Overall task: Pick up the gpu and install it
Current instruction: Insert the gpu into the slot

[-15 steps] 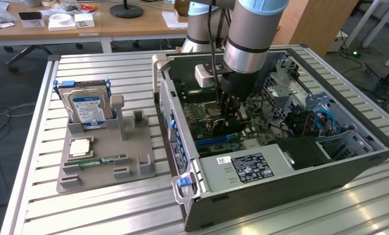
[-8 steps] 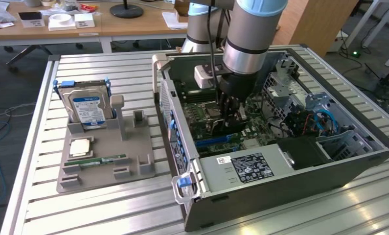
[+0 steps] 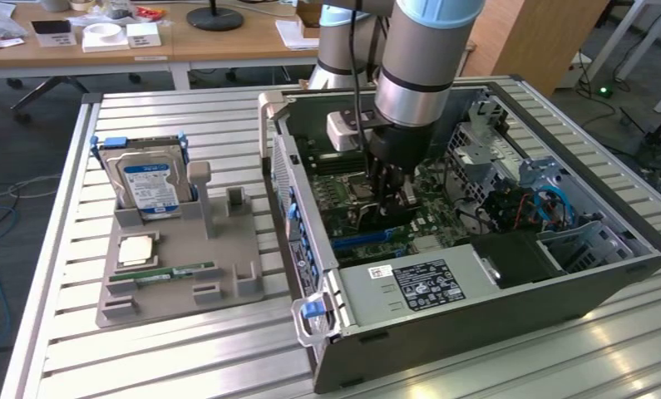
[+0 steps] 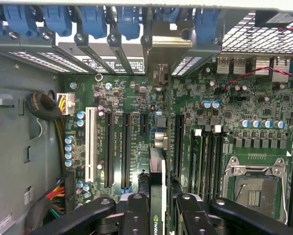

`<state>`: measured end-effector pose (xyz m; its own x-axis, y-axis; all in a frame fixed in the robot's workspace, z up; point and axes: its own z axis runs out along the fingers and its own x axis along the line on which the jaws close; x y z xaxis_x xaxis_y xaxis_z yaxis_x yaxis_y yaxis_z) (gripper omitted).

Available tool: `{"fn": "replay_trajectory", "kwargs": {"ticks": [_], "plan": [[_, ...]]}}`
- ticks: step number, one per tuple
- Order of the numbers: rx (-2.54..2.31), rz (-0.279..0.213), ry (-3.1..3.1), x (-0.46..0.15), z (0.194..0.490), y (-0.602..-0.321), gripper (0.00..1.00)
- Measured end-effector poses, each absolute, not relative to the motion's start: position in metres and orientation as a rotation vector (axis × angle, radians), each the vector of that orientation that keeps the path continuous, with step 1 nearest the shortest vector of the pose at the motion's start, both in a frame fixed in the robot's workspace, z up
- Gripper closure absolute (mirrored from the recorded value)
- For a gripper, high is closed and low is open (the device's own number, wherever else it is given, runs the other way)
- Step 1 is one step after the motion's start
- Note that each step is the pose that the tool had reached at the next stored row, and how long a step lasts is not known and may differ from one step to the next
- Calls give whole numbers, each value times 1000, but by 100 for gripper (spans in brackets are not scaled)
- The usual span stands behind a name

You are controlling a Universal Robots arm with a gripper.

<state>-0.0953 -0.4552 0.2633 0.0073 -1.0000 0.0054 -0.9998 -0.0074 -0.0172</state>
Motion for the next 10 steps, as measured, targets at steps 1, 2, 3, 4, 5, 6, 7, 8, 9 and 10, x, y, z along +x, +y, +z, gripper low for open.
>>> {"fn": "replay_trajectory", "kwargs": {"ticks": [1,2,3,4,5,6,7,8,9,10], "plan": [[-2223,-26,2207,-96,263,-455,74],[-2223,-26,2207,-96,263,-455,74],[-2223,-27,2207,-97,263,-455,74],[-2223,-27,2206,-97,263,-455,74],[-2223,-27,2206,-97,263,-455,74],[-2223,-27,2206,-97,263,-455,74],[-2223,-27,2206,-97,263,-455,74],[-2223,-27,2206,-97,263,-455,74],[-2222,-28,2206,-98,263,-455,74],[-2222,-29,2206,-98,263,-455,74]]}}
